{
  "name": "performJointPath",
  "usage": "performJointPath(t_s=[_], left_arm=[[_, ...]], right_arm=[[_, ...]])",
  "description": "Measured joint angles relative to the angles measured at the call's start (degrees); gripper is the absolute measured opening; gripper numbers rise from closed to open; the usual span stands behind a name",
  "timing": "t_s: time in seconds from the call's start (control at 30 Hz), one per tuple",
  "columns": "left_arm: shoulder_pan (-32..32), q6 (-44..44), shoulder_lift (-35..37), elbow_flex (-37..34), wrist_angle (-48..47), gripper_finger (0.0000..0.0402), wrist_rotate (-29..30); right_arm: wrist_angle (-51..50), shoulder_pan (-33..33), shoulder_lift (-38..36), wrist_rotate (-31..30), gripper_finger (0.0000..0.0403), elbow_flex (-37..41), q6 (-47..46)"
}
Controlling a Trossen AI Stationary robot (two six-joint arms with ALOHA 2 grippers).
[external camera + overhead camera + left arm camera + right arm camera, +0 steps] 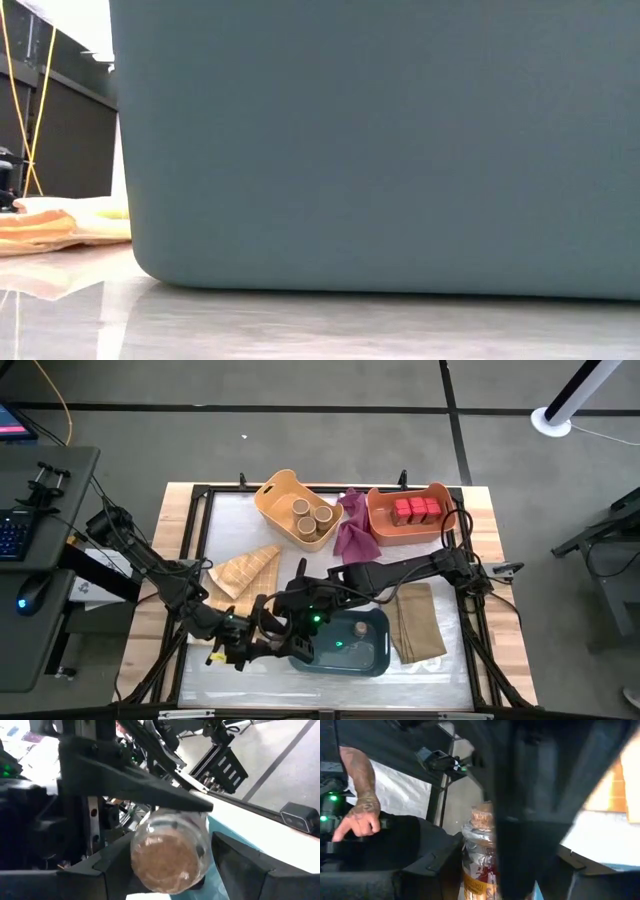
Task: Sort spices by type
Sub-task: Put the transparent seasoning bottle into the blue bin
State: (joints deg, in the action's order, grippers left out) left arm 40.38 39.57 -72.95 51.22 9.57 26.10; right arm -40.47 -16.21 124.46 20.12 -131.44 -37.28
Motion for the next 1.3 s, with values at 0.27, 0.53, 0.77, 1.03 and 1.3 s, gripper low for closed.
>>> performJointPath(t_s=[0.27, 0.53, 0.77, 1.03, 1.3], left_arm=[[0.33, 1.03, 0.0, 0.0, 1.0, 0.0218, -0.35], [-0.12, 1.0, 0.0, 0.0, 0.94, 0.0144, -0.3], [-0.6, -2.84, 0.11, 0.09, -1.43, 0.0143, 0.85], [-0.63, -11.6, 0.13, 0.13, -7.39, 0.0143, 4.03], [-0.61, -21.6, 0.11, -0.09, -18.25, 0.0141, 6.19]], right_arm=[[-0.83, 0.11, 0.0, -1.16, 0.0203, 0.0, -0.29], [-0.76, 0.11, 0.0, -1.27, 0.0214, 0.0, -1.47], [-1.15, 0.75, 0.01, 0.28, 0.0216, -0.08, -3.12], [-11.2, 1.77, -0.33, -0.69, 0.0216, -3.3, -0.72], [-19.76, 1.44, -3.25, -0.74, 0.0216, -2.95, 1.18]])
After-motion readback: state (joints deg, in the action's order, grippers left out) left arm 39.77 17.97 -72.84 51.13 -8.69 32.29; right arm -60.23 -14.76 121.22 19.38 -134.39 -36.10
